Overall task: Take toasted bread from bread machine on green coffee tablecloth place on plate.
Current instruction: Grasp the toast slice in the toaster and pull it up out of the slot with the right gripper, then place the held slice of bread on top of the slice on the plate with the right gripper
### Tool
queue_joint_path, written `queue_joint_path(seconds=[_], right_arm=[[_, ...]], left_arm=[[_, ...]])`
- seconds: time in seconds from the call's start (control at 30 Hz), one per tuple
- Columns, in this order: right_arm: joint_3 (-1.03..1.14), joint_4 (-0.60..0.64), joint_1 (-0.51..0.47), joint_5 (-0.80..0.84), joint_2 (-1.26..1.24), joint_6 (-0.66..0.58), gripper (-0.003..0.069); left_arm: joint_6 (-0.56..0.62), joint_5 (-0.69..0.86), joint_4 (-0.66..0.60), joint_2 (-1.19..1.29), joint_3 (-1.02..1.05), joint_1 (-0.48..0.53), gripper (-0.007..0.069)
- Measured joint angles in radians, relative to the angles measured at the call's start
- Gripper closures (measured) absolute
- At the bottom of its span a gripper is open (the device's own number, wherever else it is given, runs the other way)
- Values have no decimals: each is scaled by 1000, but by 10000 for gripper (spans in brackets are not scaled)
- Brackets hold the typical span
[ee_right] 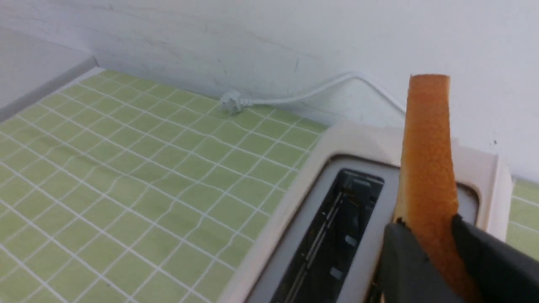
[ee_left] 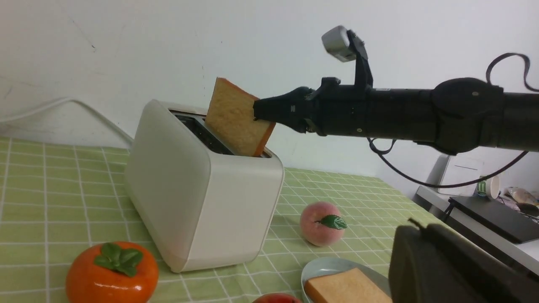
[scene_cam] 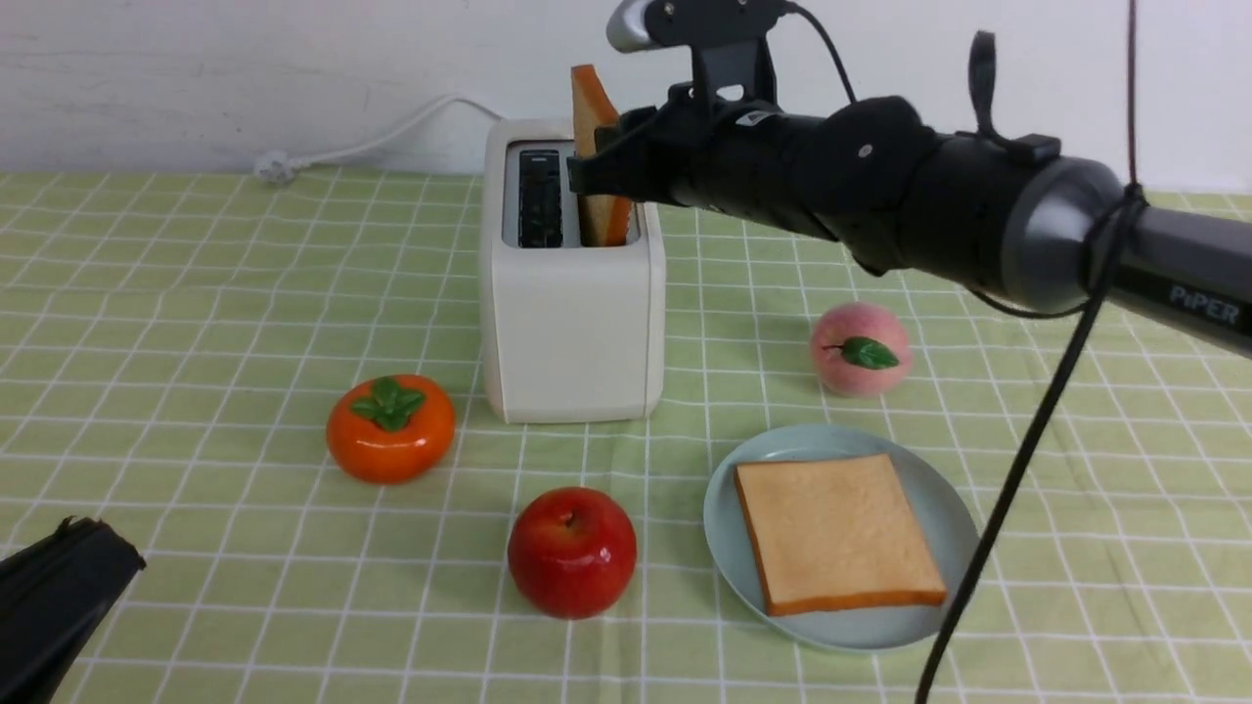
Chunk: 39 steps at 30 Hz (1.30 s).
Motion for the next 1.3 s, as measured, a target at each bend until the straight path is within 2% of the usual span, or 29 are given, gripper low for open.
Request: queue_joint_path(seconds=[0.1, 0.3, 0.33, 0.37, 0.53, 0.7, 0.8, 0.9, 1.0, 1.13, 1.3], right_arm=[[0, -4, -1, 93, -87, -1, 534], [-1, -72, -33, 417, -290, 20, 537], [-1, -74, -33, 431, -290, 20, 537], [-1, -93, -63, 539, -329, 63, 537], [64, -197, -198, 792, -438, 209, 537], [279, -227, -346, 855, -567, 250, 537], [416, -194, -415, 885, -621, 258, 537], [485, -156, -445, 900, -625, 258, 537], [570, -72, -467, 906, -587, 198, 537], [597, 44, -468, 895, -481, 110, 537], [598, 130, -468, 838, -360, 27, 537]], left_arm=[[1, 9, 2, 0, 0, 0, 638], [8, 36, 3, 0, 0, 0, 638], [9, 37, 3, 0, 0, 0, 638], [10, 38, 3, 0, 0, 0, 638], [10, 47, 3, 0, 2, 0, 638], [13, 93, 7, 0, 2, 0, 638], [13, 143, 11, 0, 2, 0, 638], [13, 170, 11, 0, 2, 0, 638], [31, 198, 19, 0, 2, 0, 638], [78, 203, 22, 0, 2, 0, 638], [88, 203, 22, 0, 2, 0, 638]])
